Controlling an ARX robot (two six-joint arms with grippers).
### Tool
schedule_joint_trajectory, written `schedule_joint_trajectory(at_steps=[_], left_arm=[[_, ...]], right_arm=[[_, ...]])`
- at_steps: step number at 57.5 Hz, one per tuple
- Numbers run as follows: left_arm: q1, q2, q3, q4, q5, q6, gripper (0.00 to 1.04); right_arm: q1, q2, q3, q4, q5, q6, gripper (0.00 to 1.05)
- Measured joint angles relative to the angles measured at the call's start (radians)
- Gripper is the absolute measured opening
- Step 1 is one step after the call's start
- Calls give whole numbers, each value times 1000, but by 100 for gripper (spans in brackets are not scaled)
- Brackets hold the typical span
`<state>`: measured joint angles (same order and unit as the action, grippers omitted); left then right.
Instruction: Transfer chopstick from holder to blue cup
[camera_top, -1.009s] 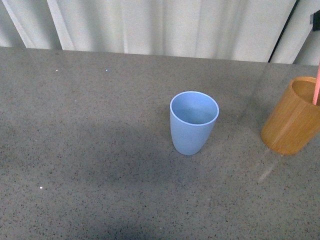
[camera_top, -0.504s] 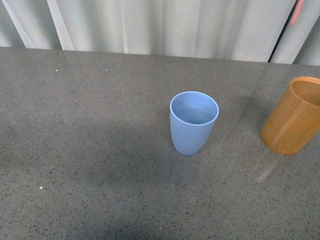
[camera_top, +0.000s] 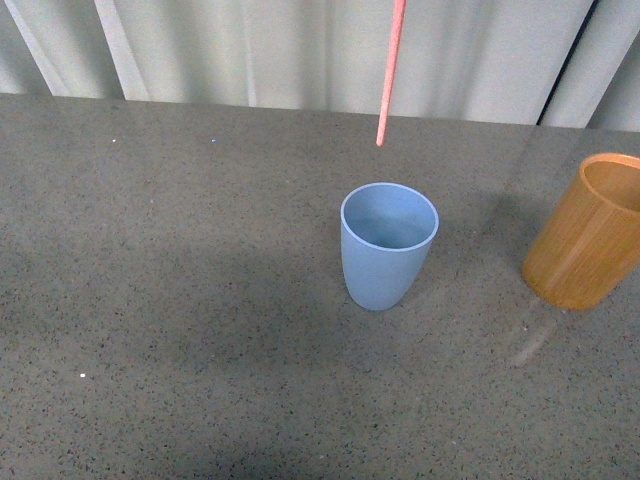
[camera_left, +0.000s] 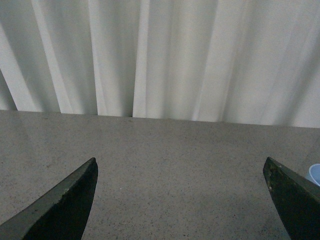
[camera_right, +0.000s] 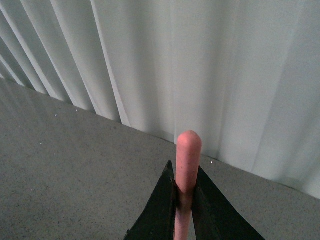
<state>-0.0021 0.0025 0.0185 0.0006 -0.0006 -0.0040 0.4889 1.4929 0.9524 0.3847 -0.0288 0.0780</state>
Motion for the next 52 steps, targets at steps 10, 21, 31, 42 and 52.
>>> schedule_joint_trajectory(at_steps=[10,21,31,42,52], left_arm=[[0,0,0,0,0,0,98],[0,0,0,0,0,0,98],[0,0,0,0,0,0,98],[0,0,0,0,0,0,98],[0,0,0,0,0,0,98]], right_arm=[[10,14,-32,19,8,9,4],[12,37,-71,46,13,10,4],[0,61,-103,72,10,10,4],[-32,114,-120,109,-14,4,4],[-70,167,-119,119,-44,-6,4]])
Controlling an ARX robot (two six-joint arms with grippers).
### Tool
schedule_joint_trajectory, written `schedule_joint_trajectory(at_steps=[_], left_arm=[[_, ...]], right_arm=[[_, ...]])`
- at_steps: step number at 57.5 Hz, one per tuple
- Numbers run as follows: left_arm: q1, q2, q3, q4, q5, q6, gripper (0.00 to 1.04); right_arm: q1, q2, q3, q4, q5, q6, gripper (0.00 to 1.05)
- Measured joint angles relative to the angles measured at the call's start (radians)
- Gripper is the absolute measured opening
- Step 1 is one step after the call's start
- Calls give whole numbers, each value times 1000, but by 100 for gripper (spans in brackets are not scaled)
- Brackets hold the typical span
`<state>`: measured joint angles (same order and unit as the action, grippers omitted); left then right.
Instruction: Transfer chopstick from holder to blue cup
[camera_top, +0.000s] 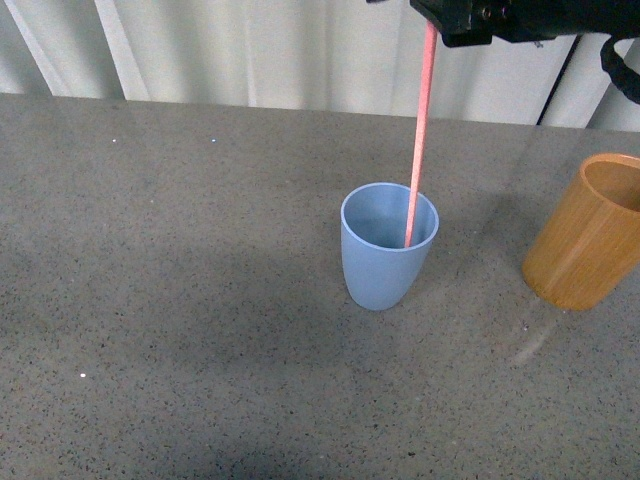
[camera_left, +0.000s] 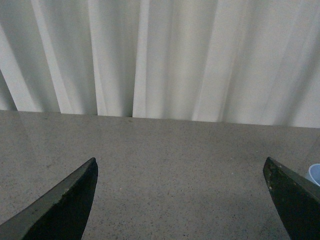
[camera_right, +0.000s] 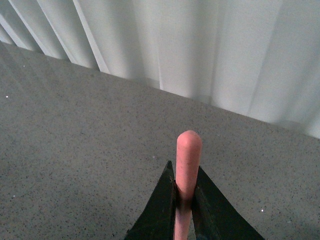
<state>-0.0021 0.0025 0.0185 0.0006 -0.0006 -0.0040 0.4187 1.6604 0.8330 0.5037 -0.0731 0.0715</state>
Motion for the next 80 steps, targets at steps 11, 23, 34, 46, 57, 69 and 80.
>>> schedule_joint_trajectory(at_steps=[11,23,34,46,57,69,80], left_arm=[[0,0,0,0,0,0,98],[0,0,0,0,0,0,98],[0,0,0,0,0,0,98],[0,0,0,0,0,0,98],[0,0,0,0,0,0,98],[0,0,0,0,0,0,98],[0,0,0,0,0,0,98]], right_arm=[[-12,43,3,20,-3,1,4],[-3,76,3,40,-1,5,4],[11,89,3,41,4,7,8],[24,88,4,41,14,18,42],[33,73,4,30,32,24,74],[36,4,2,6,60,23,95],[28,-95,-13,-54,183,-15,95]])
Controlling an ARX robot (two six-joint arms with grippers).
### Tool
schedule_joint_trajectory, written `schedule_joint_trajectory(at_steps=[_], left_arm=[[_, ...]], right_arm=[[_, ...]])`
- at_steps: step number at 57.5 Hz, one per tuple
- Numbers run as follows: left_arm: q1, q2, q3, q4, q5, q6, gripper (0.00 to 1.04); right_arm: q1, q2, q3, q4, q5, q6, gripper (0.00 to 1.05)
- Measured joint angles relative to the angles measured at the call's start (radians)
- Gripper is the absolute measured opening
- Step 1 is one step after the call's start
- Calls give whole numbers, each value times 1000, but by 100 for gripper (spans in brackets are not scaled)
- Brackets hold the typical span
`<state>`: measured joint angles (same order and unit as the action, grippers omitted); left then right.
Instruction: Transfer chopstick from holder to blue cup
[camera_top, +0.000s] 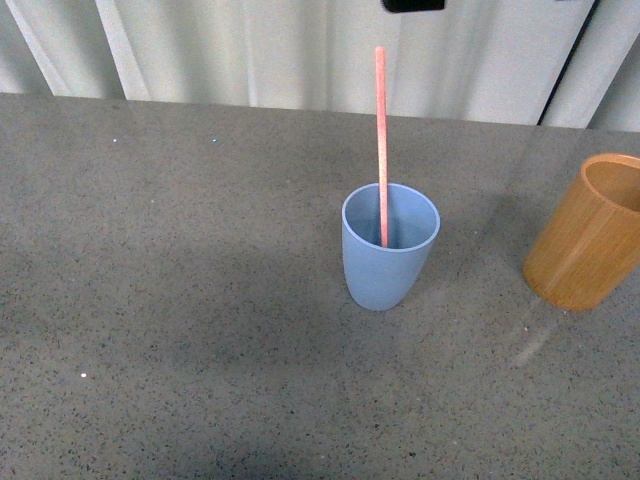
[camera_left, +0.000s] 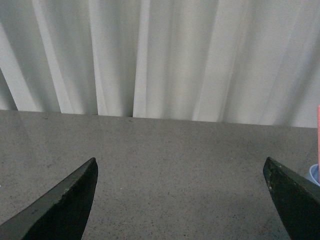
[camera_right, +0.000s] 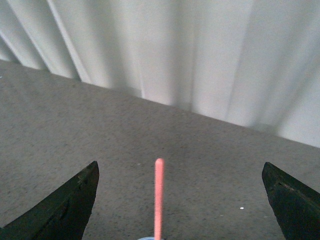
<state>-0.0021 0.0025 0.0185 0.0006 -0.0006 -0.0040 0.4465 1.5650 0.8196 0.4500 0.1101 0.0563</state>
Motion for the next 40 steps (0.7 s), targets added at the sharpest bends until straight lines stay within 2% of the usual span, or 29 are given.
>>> schedule_joint_trajectory(at_steps=[5,8,11,17,25,27,28,30,35,40], left_arm=[[0,0,0,0,0,0,98],[0,0,0,0,0,0,98],[0,0,0,0,0,0,98],[0,0,0,0,0,0,98],[0,0,0,0,1,0,98],[0,0,0,0,1,0,98],[0,0,0,0,0,0,98],[0,0,0,0,0,0,98],[0,0,0,0,-2,0,98],[0,0,0,0,-2,0,98]], right_arm=[[-50,-103,-29,-64,205,-37,95],[-126,-194,-53,-116,365,-29,95],[-203,-294,-82,-157,464,-18,95],[-298,-475,-133,-293,517,2,95],[-313,-552,-157,-324,535,2,95],[-321,-553,-167,-302,491,-4,93],[-342,-558,-202,-222,366,-15,89],[-364,-570,-261,-108,196,-29,82],[-417,-614,-364,28,-43,-44,67],[-439,-672,-441,70,-103,-50,51]])
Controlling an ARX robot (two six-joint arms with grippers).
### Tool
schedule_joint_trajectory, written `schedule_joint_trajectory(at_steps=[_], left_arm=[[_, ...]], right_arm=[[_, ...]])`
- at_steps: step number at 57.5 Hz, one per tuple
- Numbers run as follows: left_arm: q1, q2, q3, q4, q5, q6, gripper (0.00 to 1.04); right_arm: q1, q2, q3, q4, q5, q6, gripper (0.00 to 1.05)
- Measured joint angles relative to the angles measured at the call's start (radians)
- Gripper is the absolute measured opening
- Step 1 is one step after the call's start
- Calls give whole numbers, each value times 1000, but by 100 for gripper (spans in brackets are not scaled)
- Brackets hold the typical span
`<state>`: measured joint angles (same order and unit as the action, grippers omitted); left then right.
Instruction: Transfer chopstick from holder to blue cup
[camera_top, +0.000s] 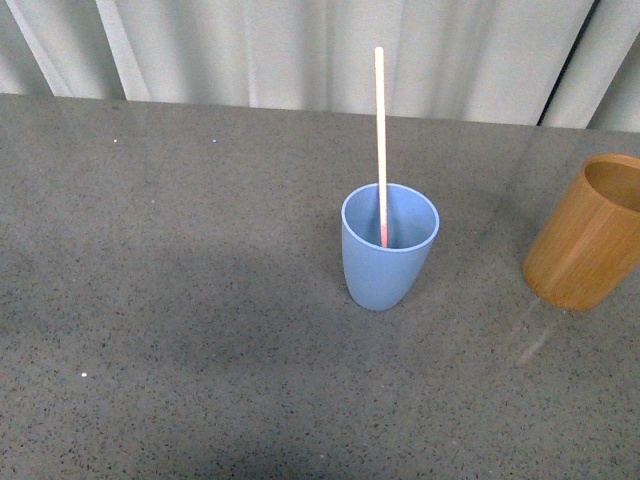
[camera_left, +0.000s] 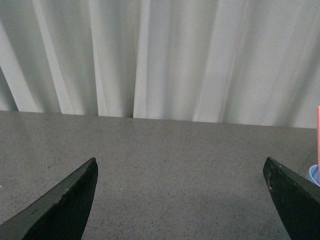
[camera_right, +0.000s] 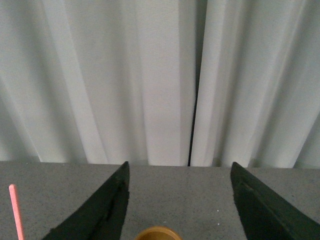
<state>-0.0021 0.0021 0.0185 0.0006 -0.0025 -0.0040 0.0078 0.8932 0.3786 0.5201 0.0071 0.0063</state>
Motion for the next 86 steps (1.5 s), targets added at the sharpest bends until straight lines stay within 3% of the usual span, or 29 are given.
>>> schedule_joint_trajectory(at_steps=[5,15,43,86], left_arm=[[0,0,0,0,2,0,98],[0,0,0,0,2,0,98],[0,0,0,0,2,0,98],[0,0,0,0,2,0,98]], right_arm=[[-7,-49,-80,17,-2,-3,30],[-7,-128,-165,25,-8,-5,0],[-7,-352,-304,-60,-8,-6,1],[-7,-627,-359,-249,-8,-6,1]])
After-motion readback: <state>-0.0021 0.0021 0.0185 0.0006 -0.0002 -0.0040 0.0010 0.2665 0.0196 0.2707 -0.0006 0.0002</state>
